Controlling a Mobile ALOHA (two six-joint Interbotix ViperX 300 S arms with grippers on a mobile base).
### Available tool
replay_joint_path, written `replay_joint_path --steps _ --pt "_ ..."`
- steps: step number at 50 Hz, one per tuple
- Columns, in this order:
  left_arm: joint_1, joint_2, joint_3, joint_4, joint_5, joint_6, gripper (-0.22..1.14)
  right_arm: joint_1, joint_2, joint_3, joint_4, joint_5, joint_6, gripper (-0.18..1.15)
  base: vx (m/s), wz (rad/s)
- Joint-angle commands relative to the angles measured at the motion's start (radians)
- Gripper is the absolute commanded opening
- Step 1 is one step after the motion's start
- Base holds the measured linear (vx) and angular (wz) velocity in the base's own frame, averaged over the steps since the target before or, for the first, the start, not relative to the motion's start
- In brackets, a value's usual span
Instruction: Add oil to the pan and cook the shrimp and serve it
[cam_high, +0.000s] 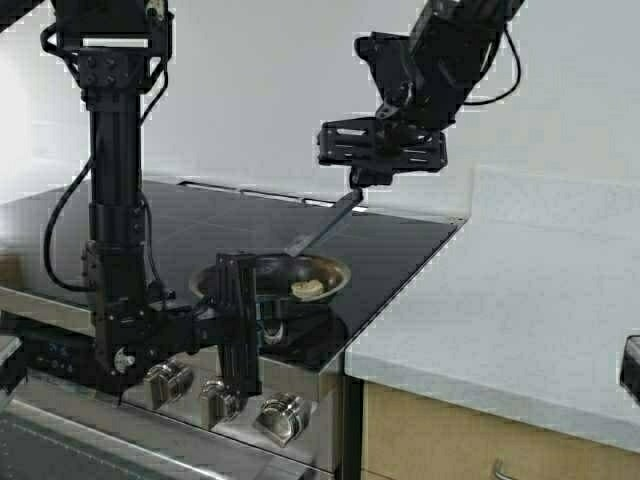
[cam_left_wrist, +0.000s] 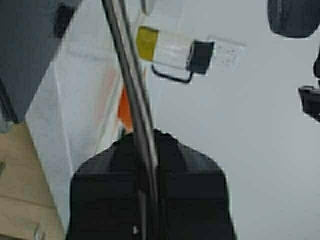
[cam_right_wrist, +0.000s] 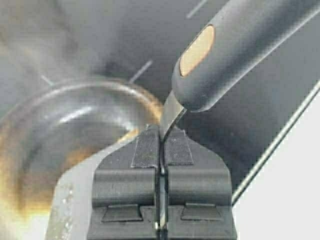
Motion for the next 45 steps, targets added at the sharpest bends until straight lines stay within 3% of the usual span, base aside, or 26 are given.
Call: replay_joint_path --steps 1,5,9,22,35,45 --pt "0.002 -0.025 -0.017 0.015 -0.009 0.017 0.04 0.002 -0.057 -0.008 0.005 -0.015 0.003 0.08 0.00 0.00" --pt "0.002 -0.020 -0.025 0.023 -0.008 0.017 0.09 0.002 -0.057 -0.008 0.003 -0.017 0.003 0.08 0.00 0.00" --pt "0.003 -0.017 -0.026 0.029 0.002 0.025 0.23 0.002 -0.057 -0.008 0.003 -0.017 0.003 0.08 0.00 0.00" --pt "0.003 -0.032 -0.008 0.026 0.101 0.078 1.04 0.002 -0.058 -0.006 0.006 -0.020 0.014 0.08 0.00 0.00" --pt "0.032 -0.055 0.049 0.006 0.124 0.150 1.03 0.002 -0.063 0.000 0.006 -0.023 0.014 0.08 0.00 0.00" --pt "0.115 -0.095 0.192 -0.046 0.138 0.296 1.03 0.002 -0.063 -0.002 0.005 -0.023 0.015 0.08 0.00 0.00"
